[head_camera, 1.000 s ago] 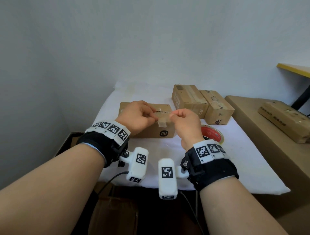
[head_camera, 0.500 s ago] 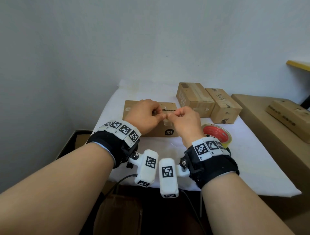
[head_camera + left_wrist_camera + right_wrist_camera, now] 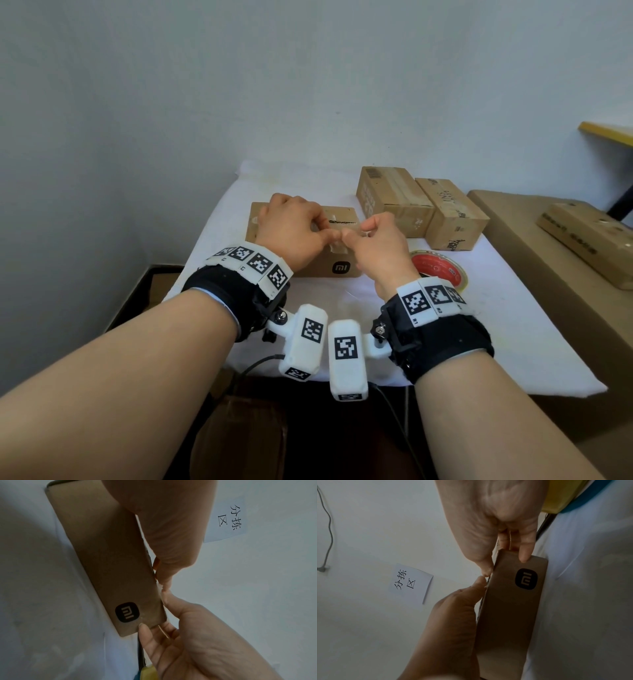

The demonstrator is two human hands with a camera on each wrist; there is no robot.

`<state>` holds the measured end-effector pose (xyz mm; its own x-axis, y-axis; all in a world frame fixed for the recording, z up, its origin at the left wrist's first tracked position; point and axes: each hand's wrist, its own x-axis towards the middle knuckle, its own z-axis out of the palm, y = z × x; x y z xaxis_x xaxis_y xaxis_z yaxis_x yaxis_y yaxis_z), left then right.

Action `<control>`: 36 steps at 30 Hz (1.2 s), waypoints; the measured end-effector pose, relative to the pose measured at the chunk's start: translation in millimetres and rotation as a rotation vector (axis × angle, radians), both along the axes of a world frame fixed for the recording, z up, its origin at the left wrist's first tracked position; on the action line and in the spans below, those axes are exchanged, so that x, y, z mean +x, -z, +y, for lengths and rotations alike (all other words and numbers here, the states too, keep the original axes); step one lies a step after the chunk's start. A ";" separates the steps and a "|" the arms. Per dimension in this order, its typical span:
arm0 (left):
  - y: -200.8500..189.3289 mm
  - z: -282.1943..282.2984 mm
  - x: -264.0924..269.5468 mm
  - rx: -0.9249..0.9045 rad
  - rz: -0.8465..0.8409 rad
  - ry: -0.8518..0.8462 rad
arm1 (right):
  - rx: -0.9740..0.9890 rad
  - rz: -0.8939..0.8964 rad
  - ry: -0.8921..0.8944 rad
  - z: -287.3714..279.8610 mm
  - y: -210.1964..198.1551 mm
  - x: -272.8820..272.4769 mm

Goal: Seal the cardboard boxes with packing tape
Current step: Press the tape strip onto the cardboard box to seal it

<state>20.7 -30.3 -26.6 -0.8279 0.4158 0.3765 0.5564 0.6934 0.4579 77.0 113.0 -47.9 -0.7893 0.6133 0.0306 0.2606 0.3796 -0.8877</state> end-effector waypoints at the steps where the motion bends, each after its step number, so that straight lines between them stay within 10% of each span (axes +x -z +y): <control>1: 0.1 0.5 0.6 -0.010 0.002 0.002 | 0.008 -0.003 -0.001 0.3 0.3 0.0; 36: 17.0 -8.6 -8.4 0.069 0.077 0.256 | 0.212 -0.016 -0.127 3.6 1.9 16.2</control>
